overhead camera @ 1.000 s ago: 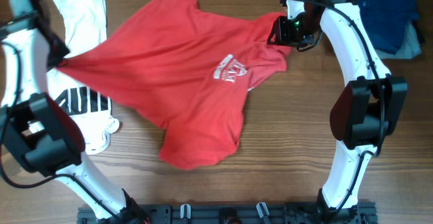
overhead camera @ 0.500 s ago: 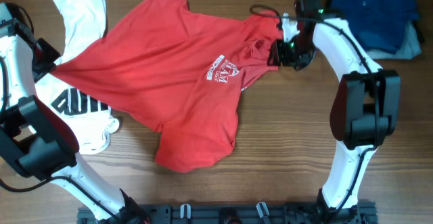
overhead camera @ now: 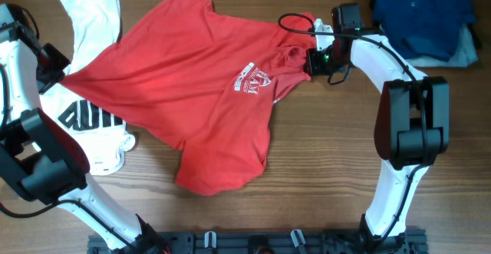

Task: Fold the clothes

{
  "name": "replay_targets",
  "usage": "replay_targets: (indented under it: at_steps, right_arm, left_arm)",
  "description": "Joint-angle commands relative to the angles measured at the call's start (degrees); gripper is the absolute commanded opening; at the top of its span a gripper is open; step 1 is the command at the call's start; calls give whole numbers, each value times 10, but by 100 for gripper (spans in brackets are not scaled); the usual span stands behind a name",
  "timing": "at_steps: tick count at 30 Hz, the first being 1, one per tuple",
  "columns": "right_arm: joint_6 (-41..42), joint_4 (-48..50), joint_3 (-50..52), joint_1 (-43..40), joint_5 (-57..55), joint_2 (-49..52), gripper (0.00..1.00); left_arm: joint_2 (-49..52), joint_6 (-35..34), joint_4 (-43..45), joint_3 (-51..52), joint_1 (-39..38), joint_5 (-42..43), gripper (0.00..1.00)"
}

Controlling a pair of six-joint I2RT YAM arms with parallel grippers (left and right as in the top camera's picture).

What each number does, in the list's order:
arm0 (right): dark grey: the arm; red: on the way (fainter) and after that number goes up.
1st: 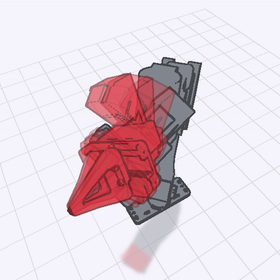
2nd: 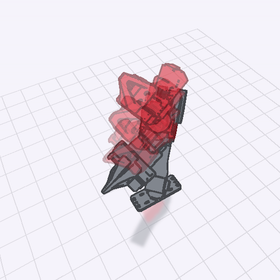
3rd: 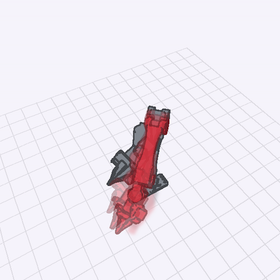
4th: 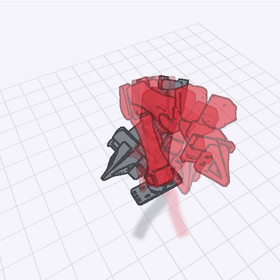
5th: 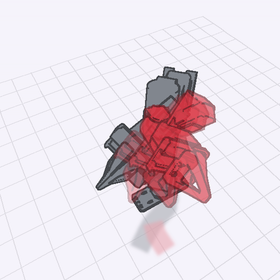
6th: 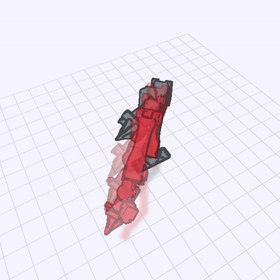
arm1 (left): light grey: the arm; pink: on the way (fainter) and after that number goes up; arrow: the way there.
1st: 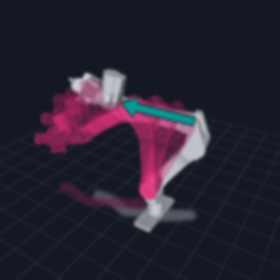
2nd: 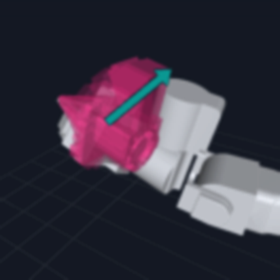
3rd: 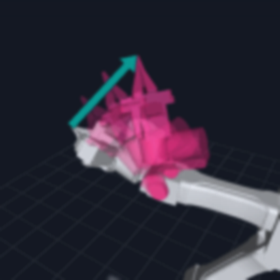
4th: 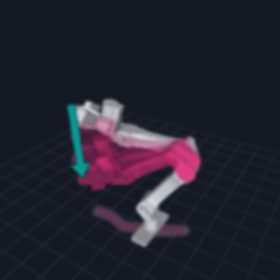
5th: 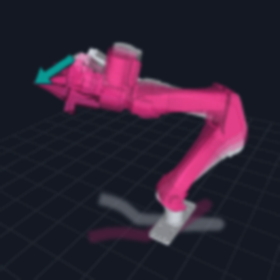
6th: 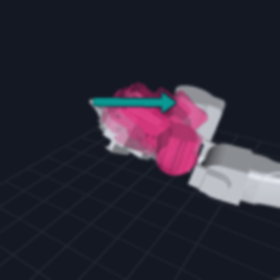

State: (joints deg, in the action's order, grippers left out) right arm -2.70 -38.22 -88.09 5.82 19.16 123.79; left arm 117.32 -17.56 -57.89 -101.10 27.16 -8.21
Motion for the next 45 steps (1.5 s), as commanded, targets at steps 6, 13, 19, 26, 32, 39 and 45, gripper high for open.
replay_targets:
  at_steps: [6, 13, 19, 26, 32, 39, 45]
  right_arm:
    - [16, 2, -3, -60, 12, -26, 4]
    - [12, -10, -9, -131, 29, -34, 4]
    - [15, -89, -9, -141, 24, -34, 5]
    - [12, -120, -11, -141, 24, -47, 37]
    - [13, -141, -35, -136, 77, -116, 51]
    - [23, -252, -33, -71, 79, -188, 51]
    - [94, -309, 35, 28, 77, -188, 47]
  left_arm:
    - [2, -9, 0, -1, 0, 8, 4]
    - [2, -9, 0, -1, 0, 8, 4]
    - [2, -9, -1, -1, 0, 8, 4]
    - [2, -9, -2, -1, 0, 13, 4]
    - [2, -7, -13, -1, 0, 24, 4]
    - [2, -7, -13, -1, 0, 29, 4]
    - [2, -7, -14, -1, 0, 28, 4]
